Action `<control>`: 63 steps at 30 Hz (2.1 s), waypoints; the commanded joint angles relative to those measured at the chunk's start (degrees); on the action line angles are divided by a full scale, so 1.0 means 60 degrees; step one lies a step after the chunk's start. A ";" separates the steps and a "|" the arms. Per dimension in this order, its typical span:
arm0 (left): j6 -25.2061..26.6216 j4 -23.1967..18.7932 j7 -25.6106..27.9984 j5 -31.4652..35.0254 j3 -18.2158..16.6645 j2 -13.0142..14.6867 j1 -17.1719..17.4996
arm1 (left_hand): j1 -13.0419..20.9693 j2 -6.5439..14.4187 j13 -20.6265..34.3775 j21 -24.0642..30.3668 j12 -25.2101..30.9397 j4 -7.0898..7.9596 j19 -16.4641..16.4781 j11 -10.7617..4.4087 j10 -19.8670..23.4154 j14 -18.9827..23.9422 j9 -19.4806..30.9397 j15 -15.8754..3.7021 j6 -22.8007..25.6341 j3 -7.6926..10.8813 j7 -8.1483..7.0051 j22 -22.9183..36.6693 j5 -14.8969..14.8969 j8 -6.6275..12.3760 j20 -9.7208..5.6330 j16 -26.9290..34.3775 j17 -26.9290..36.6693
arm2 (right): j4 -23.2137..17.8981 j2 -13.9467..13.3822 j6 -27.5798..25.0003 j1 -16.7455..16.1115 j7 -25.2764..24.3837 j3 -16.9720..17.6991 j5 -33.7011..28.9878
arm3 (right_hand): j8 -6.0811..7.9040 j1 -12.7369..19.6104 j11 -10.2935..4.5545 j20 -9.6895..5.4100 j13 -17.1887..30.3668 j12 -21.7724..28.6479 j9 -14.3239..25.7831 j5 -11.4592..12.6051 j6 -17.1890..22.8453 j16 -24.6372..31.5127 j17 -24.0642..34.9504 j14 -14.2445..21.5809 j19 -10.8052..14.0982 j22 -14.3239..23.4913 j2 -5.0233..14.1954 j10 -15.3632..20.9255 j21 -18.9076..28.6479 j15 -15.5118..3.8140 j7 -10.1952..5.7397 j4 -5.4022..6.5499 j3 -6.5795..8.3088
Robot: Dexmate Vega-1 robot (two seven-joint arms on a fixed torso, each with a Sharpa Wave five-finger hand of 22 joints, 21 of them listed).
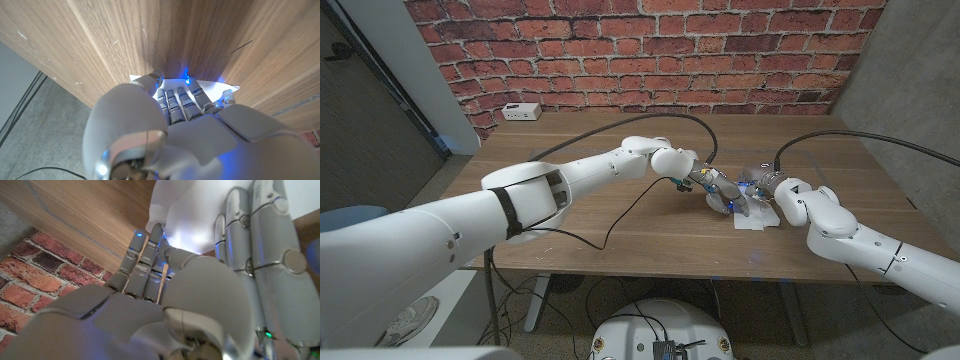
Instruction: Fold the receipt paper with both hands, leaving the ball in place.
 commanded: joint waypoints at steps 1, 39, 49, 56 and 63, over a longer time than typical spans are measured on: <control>-0.0114 0.0208 0.0063 -0.0021 0.0049 -0.0091 -0.0066 | -0.0091 -0.0011 0.0052 -0.0028 0.0010 -0.0013 -0.0032 -0.0038 -0.0067 -0.0065 0.0022 -0.0198 -0.0071 -0.0052 -0.0021 0.0020 0.0066 0.0031 0.0024 -0.0007 0.0023 | 0.0183 0.0089 -0.0081 0.0036 -0.0001 0.0029 -0.0058 | -0.0287 -0.0426 0.0106 -0.0173 -0.0098 -0.0025 0.0078 0.0055 -0.0298 -0.0101 -0.0292 0.0238 0.0335 -0.0004 -0.0019 0.0219 0.0330 -0.0258 0.0037 0.0001 0.0204; 0.1971 -0.3046 0.2256 0.1335 -0.0985 0.1697 0.0880 | -0.0352 0.0017 0.0062 -0.0500 -0.0023 0.0420 -0.1452 -0.0088 -0.0714 -0.0830 0.0035 0.0154 -0.1007 -0.0021 -0.1149 0.0044 0.0111 0.0028 0.1022 -0.0120 0.0112 | 0.0667 0.0061 0.2334 -0.1776 -0.6684 0.1718 0.0995 | -0.0451 -0.2511 -0.0802 0.1732 -0.0496 -0.1195 0.0066 -0.0206 -0.7716 -0.1671 -0.1100 -0.8166 -0.3078 -0.0179 -0.0145 -0.9178 -0.4102 0.1036 -0.1049 -0.0386 -0.0362; 0.2461 -0.4134 0.3619 0.1831 -0.1668 0.2305 0.1459 | -0.1071 -0.0056 0.0103 -0.0795 0.0012 0.0894 -0.1984 -0.0132 -0.1006 -0.1160 0.0061 0.0262 -0.1459 -0.0498 -0.1792 0.0035 0.0080 0.0050 0.1256 -0.0114 0.0107 | 0.0812 0.0251 0.2439 -0.1782 -0.6994 0.1838 0.1042 | -0.0327 -0.2526 -0.0964 0.1551 -0.0510 -0.1066 0.0059 -0.0183 -0.7388 -0.1512 -0.1220 -0.7844 -0.2932 -0.0168 -0.0188 -0.8812 -0.4219 0.0814 -0.1076 -0.0473 -0.0278; 0.2393 -0.4255 0.4121 0.1328 -0.2239 0.2492 0.1822 | -0.1647 -0.0278 0.0126 -0.0615 0.0110 0.1054 -0.1266 -0.0135 -0.0961 -0.0868 0.0073 0.0148 -0.1537 -0.0915 -0.1848 0.0056 0.0063 0.0106 0.1026 0.0022 0.0065 | 0.0919 0.0457 0.2567 -0.1919 -0.7551 0.2148 0.1410 | -0.0250 -0.2653 -0.0958 0.1424 -0.0519 -0.0989 0.0054 -0.0204 -0.7104 -0.1434 -0.1291 -0.7685 -0.2786 -0.0160 -0.0246 -0.8489 -0.4298 0.0703 -0.1043 -0.0428 -0.0287; 0.2505 -0.4265 0.4386 0.0019 -0.3118 0.2673 0.2400 | -0.2997 -0.0866 0.0124 -0.0747 0.0205 0.1452 -0.0966 -0.0055 -0.0798 -0.0603 0.0055 0.0060 -0.1534 -0.1681 -0.1636 0.0024 -0.0054 0.0134 0.0817 0.0029 0.0022 | 0.0963 0.0628 0.3347 -0.2307 -0.8314 0.2846 0.2529 | -0.0224 -0.3565 -0.0901 0.0994 -0.0525 -0.0968 0.0047 -0.0248 -0.6729 -0.1203 -0.1253 -0.7536 -0.2340 -0.0146 -0.0277 -0.8020 -0.4447 0.0661 -0.1036 0.0064 -0.0972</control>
